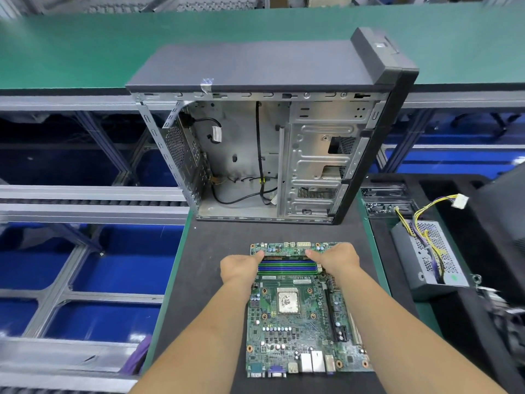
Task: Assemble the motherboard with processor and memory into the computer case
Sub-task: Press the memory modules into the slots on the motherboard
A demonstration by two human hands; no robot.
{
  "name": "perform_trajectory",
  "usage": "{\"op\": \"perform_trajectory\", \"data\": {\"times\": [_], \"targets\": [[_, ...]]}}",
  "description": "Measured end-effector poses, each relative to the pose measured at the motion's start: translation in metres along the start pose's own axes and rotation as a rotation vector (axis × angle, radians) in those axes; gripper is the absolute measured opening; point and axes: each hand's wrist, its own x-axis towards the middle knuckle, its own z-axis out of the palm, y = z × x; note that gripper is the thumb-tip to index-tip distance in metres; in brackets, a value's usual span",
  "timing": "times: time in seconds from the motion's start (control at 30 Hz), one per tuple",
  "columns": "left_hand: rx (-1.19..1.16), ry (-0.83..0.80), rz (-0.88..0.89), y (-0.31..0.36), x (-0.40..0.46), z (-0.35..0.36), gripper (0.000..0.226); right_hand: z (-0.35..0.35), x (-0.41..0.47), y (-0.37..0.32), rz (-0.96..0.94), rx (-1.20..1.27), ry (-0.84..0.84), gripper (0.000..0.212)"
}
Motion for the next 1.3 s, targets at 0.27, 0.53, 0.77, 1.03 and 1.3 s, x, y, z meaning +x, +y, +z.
{"op": "perform_trajectory", "data": {"times": [0.27, 0.53, 0.77, 1.03, 1.3], "targets": [[-0.158, 0.029, 0.056, -0.014, -0.008, 0.004, 0.031, 0.004, -0.008, 0.008, -0.059, 0.039, 0.057, 0.067], [-0.223, 0.009, 0.005, -0.012, -0.003, -0.002, 0.012, 0.001, -0.001, 0.015, 0.000, 0.132, 0.036, 0.022], [-0.166, 0.058, 0.054, -0.014, -0.006, 0.001, 0.033, 0.002, -0.008, 0.011, 0.038, 0.193, 0.086, 0.033], [0.094, 0.028, 0.363, -0.028, -0.022, 0.002, 0.024, -0.004, -0.024, 0.010, -0.076, 0.174, 0.014, 0.041], [0.275, 0.110, 0.458, -0.029, -0.022, 0.002, 0.024, 0.006, -0.019, 0.017, -0.186, 0.125, 0.051, 0.057]]}}
